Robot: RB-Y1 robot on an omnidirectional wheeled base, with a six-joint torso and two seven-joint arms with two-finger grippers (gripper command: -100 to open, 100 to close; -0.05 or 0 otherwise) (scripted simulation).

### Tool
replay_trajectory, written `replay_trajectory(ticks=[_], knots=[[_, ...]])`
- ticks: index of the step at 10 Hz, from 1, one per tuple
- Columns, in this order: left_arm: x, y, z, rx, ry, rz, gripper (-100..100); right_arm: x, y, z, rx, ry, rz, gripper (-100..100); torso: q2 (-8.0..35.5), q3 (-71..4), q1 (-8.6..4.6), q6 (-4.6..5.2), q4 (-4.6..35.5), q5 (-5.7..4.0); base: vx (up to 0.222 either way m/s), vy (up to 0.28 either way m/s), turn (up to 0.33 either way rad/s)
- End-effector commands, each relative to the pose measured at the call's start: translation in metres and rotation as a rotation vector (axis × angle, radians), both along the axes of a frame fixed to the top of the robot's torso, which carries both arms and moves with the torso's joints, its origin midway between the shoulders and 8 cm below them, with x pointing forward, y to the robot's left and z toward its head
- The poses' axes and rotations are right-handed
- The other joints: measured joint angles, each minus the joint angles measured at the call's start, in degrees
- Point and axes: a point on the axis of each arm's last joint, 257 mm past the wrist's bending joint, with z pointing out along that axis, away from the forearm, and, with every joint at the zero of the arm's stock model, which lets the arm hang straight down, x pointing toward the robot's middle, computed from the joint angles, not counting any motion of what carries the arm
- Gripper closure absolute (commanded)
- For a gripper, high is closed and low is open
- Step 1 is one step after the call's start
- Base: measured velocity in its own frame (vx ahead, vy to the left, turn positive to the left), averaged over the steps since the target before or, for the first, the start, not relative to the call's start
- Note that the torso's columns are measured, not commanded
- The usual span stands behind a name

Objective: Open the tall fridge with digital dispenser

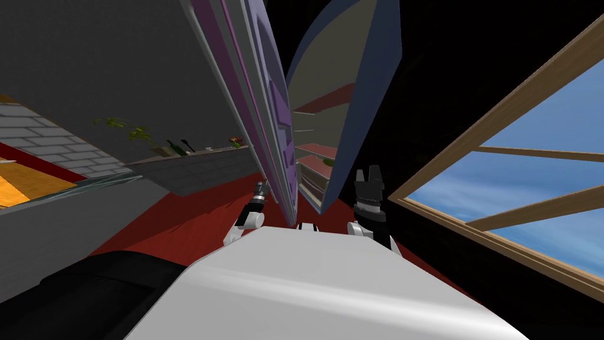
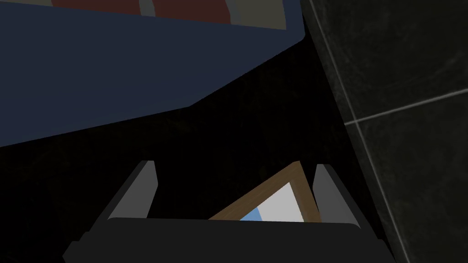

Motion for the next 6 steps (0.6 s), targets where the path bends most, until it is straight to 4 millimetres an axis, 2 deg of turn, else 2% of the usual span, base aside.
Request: replay_trajectory(ticks=[1, 4, 5, 6], knots=[[0.001, -0.011, 0.005, -0.001, -0.007, -0.038, 100, 0.0, 0.0, 0.0, 0.0, 0.0, 0.0, 0, -0.2, -0.1, -0.15, 0.1, 0.0, -0.04, 0.01, 0.334, -0.093], [0.002, -0.023, 0.007, -0.002, -0.007, -0.08, 100, 0.0, 0.0, 0.0, 0.0, 0.0, 0.0, 0, 0.1, 0.1, -0.46, 0.08, 0.0, -0.12, -0.039, 0.309, -0.134], [0.001, -0.019, 0.006, -0.001, -0.004, -0.07, 100, 0.0, 0.0, 0.0, 0.0, 0.0, 0.0, 0, 0.2, 0.1, -0.25, -0.04, 0.0, -0.05, -0.014, 0.149, -0.035], [0.003, -0.021, -0.003, -0.005, 0.0, -0.07, -100, 0.0, 0.0, 0.0, 0.001, 0.0, 0.0, 0, 0.2, 0.1, -0.64, -0.09, 0.0, -0.11, -0.02, 0.059, -0.027]])
